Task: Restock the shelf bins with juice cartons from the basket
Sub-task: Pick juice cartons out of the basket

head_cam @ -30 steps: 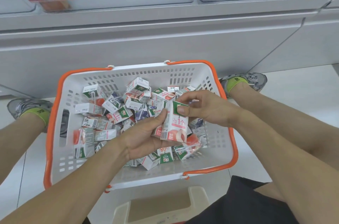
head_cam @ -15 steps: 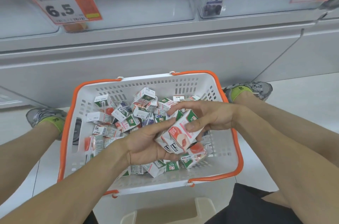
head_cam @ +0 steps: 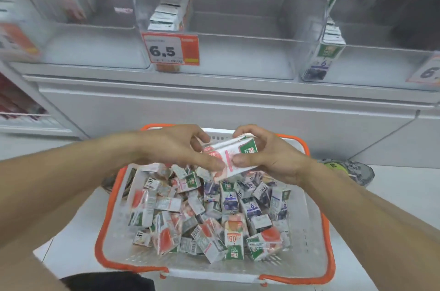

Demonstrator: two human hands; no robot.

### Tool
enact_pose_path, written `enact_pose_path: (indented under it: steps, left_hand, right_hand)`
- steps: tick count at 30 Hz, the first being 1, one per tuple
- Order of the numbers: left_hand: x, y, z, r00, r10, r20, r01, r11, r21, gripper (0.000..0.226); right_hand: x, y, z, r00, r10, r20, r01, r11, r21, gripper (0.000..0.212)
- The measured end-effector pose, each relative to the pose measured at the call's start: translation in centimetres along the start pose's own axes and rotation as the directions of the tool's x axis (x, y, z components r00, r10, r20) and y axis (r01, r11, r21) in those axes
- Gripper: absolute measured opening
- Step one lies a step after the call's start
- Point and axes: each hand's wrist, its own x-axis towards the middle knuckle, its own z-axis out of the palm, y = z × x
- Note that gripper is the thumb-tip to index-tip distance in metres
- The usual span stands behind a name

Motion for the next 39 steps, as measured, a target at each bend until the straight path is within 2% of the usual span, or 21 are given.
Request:
enact_pose_path:
  steps: [5, 7, 10, 13, 15, 17, 18, 20, 21, 24, 26, 28, 30, 33, 35, 37, 39]
  left_hand:
    - [-1.9, -0.6, -4.7, 0.981, 0.145, -0.132, -0.155, 0.986, -0.069, 0.056]
    - [-2.9, -1.4, -6.8, 0.961, 0.203, -0.188, -0.225, 0.969, -0.107, 0.058]
    - [-4.3, -2.4, -9.9, 0.906, 0.273, -0.324, -0.329, 0.935, -0.134, 0.061]
    - [-5.7, -3.7, -13.4, 0.819, 0.32, -0.476, -0.434, 0.888, -0.151, 0.066]
    - [-6.8, -4.6, -16.0, 0.742, 0.328, -0.585, -0.494, 0.857, -0.146, 0.08]
    - [-7.9, -5.8, -18.6, 0.62, 0.264, -0.739, -0.533, 0.833, -0.15, 0.093]
    - [-8.2, -6.5, -19.7, 0.532, 0.201, -0.822, -0.537, 0.831, -0.144, 0.087]
    - [-8.3, -8.6, -21.3, 0.328, 0.098, -0.94, -0.45, 0.891, -0.063, 0.068]
    - [-8.0, -9.9, -21.8, 0.253, 0.1, -0.962, -0.359, 0.933, 0.002, 0.064]
    - [-5.6, -13.7, -22.8, 0.151, 0.182, -0.972, -0.094, 0.981, 0.169, 0.066]
    - [-4.1, -15.5, -23.6, 0.066, 0.197, -0.978, -0.013, 0.98, 0.197, 0.068]
    - [-3.1, -16.6, -24.4, -0.019, 0.21, -0.978, 0.019, 0.978, 0.209, 0.063]
    - [-2.5, -17.2, -24.9, -0.061, 0.238, -0.969, 0.065, 0.97, 0.235, 0.061]
    - [-2.2, -17.4, -25.1, -0.088, 0.228, -0.97, 0.081, 0.972, 0.221, 0.059]
    - [-2.1, -17.5, -25.0, -0.107, 0.217, -0.97, 0.064, 0.975, 0.211, 0.059]
    - [-1.9, -17.5, -25.0, -0.113, 0.207, -0.972, 0.064, 0.978, 0.2, 0.059]
    - [-1.7, -17.3, -25.0, -0.11, 0.185, -0.977, 0.055, 0.982, 0.18, 0.058]
  right_hand:
    - [2.3, -4.8, 3.2, 0.998, -0.05, 0.046, 0.051, 0.999, -0.019, 0.051]
    - [3.1, -7.0, 4.6, 0.996, -0.054, 0.075, 0.057, 0.997, -0.044, 0.055]
    - [4.7, -10.2, 7.4, 0.988, -0.133, 0.073, 0.141, 0.983, -0.121, 0.058]
    - [6.5, -13.7, 11.0, 0.957, -0.287, 0.035, 0.288, 0.934, -0.211, 0.059]
    - [8.0, -15.9, 13.6, 0.922, -0.385, 0.039, 0.381, 0.887, -0.261, 0.06]
    - [10.0, -17.9, 16.2, 0.866, -0.499, 0.009, 0.464, 0.798, -0.385, 0.059]
    - [11.2, -18.8, 17.5, 0.827, -0.562, -0.01, 0.495, 0.737, -0.46, 0.059]
    - [14.2, -20.3, 19.9, 0.758, -0.652, -0.027, 0.528, 0.637, -0.562, 0.059]
    - [15.9, -20.9, 21.0, 0.741, -0.671, -0.024, 0.529, 0.605, -0.595, 0.06]
    - [21.6, -22.7, 23.6, 0.742, -0.67, 0.021, 0.47, 0.497, -0.73, 0.06]
    - [25.3, -23.4, 24.9, 0.781, -0.621, 0.065, 0.383, 0.394, -0.836, 0.063]
    - [29.1, -23.7, 26.1, 0.82, -0.559, 0.127, 0.303, 0.234, -0.924, 0.066]
    - [32.6, -23.9, 27.2, 0.855, -0.497, 0.148, 0.249, 0.145, -0.957, 0.066]
    - [37.0, -24.2, 28.7, 0.894, -0.441, 0.077, 0.173, 0.182, -0.968, 0.065]
    - [39.2, -23.7, 29.3, 0.892, -0.447, 0.065, 0.155, 0.167, -0.974, 0.065]
    - [40.3, -23.2, 29.8, 0.881, -0.47, 0.056, 0.145, 0.154, -0.977, 0.084]
    - [40.7, -22.8, 29.9, 0.868, -0.497, -0.007, 0.11, 0.206, -0.972, 0.103]
